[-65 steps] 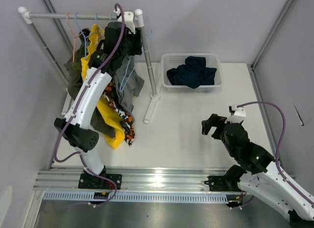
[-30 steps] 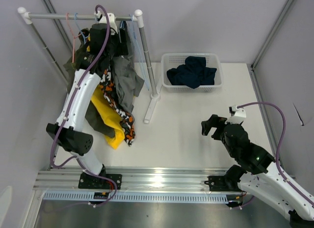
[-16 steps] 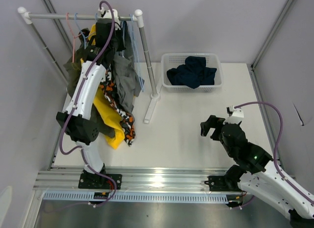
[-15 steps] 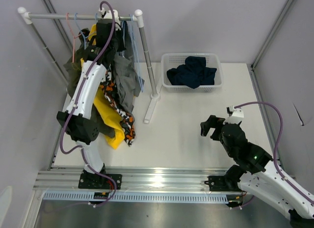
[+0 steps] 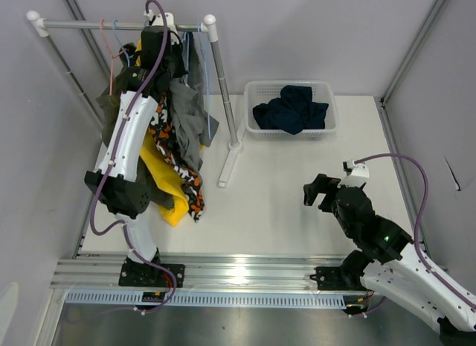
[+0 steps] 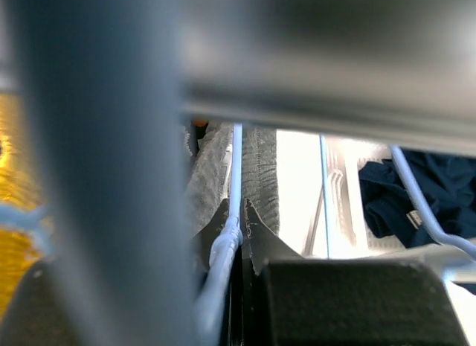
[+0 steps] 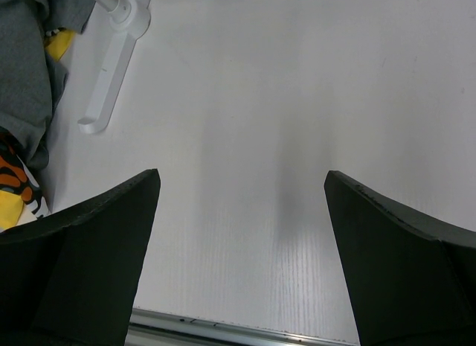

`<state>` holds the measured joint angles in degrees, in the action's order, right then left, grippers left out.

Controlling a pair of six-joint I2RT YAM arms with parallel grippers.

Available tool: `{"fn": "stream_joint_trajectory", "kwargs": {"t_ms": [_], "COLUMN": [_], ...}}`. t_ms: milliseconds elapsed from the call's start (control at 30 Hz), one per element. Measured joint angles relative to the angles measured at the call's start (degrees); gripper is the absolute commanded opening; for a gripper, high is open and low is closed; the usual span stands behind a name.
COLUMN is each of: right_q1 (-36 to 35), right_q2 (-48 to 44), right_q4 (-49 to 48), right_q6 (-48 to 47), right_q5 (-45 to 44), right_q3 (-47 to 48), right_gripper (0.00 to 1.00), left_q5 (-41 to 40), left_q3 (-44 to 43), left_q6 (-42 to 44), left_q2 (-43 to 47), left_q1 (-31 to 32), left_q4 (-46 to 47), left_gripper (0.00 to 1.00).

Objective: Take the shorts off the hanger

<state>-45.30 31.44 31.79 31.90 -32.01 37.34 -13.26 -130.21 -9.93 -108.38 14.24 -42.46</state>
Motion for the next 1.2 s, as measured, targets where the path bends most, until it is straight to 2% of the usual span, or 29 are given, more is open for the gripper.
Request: {"fn": "stream_joint_trajectory", "kwargs": {"t_ms": [167, 333, 533, 633, 800, 933, 1200], "right_q1": [-0.2, -3.8, -25.6, -32.4, -35.7, -36.8, -37.5], "right_q2": [1.7, 10.9, 33.6, 45.9, 59.0, 65.8, 71.0], "right_q4": [-3.1, -10.2, -18.6, -22.5, -24.4, -24.2, -27.4], "right_q6": [-2.0, -4.0, -11.9, -15.1, -17.8, -18.7, -18.9], "right_q5": [4.9, 11.3, 5.7, 3.6, 1.2, 0.2, -3.8], "right_q3": [2.0, 12.1, 33.4, 43.5, 52.2, 57.9, 60.6], "right_gripper": [0.99, 0.99, 0.99, 0.99, 0.99, 1.0, 0.99], "left_q5": [0.2, 0.5, 1.7, 2.0, 3.0, 3.3, 5.2], "left_q3": [-1.6, -2.7, -1.4, 0.9, 4.8, 5.9, 8.3], "left_q6": [-0.6, -1.7, -3.6, -4.8, -5.6, -5.6, -7.0], "left_q2": [3.2, 9.7, 15.3, 17.4, 21.3, 23.8, 26.4], "left_q1": [0.0, 0.1, 0.2, 0.4, 0.6, 0.6, 0.6], "left_q4": [-2.4, -3.4, -9.3, -9.2, -8.8, -9.0, -9.4], "left_gripper": [0.0, 0.0, 0.0, 0.0, 0.0, 0.0, 0.0]}}
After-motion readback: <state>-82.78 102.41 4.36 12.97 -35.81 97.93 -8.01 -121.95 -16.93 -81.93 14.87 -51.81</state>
